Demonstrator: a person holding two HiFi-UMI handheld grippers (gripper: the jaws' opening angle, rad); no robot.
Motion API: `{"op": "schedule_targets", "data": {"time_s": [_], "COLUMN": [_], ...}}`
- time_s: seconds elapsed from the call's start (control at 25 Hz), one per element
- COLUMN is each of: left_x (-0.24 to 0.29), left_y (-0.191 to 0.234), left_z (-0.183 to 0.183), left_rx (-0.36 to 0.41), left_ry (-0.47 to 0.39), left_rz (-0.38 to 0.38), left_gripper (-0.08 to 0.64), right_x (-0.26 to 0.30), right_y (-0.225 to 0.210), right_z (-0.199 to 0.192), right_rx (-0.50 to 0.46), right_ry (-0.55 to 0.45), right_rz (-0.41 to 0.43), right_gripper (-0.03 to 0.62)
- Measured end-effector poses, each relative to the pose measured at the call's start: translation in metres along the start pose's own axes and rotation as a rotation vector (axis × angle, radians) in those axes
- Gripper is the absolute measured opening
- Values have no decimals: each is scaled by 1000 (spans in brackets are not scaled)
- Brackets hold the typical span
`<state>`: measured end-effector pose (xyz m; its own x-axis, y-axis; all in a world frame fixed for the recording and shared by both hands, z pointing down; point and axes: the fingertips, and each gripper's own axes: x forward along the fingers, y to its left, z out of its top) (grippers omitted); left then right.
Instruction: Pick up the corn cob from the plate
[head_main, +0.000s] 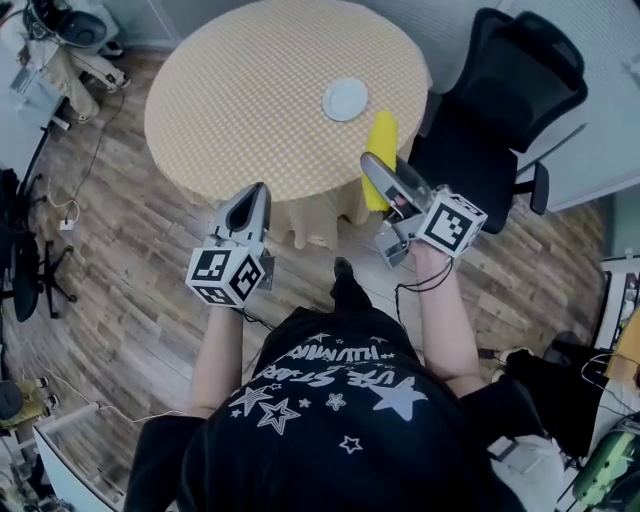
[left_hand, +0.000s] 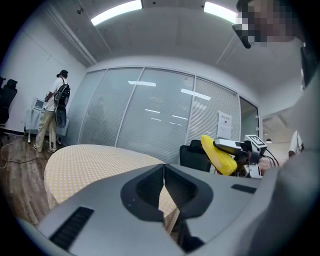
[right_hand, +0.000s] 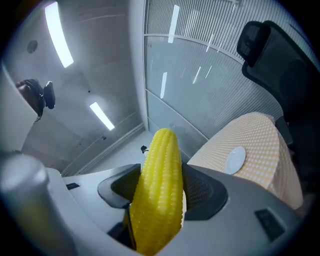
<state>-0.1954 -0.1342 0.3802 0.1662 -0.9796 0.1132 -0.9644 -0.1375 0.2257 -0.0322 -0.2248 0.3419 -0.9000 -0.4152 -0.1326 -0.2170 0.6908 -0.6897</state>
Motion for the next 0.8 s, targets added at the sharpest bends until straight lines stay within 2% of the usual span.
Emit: {"op": "schedule_targets", "data": {"time_s": [0.4,0.8], "left_x": [-47,-67], "left_y": [-36,-36], "left_z": [-6,7], "left_rx": [55,85], "left_ry": [-16,-38], "left_rz": [-58,-63], "left_gripper": [9,9], "right_x": [-52,-51], "right_y": [37,58], "right_z": [-29,-41], "right_rx": [-42,-55], "right_ry": [3,24], "right_rz": [-24,-18], "right_gripper": [265,264]}}
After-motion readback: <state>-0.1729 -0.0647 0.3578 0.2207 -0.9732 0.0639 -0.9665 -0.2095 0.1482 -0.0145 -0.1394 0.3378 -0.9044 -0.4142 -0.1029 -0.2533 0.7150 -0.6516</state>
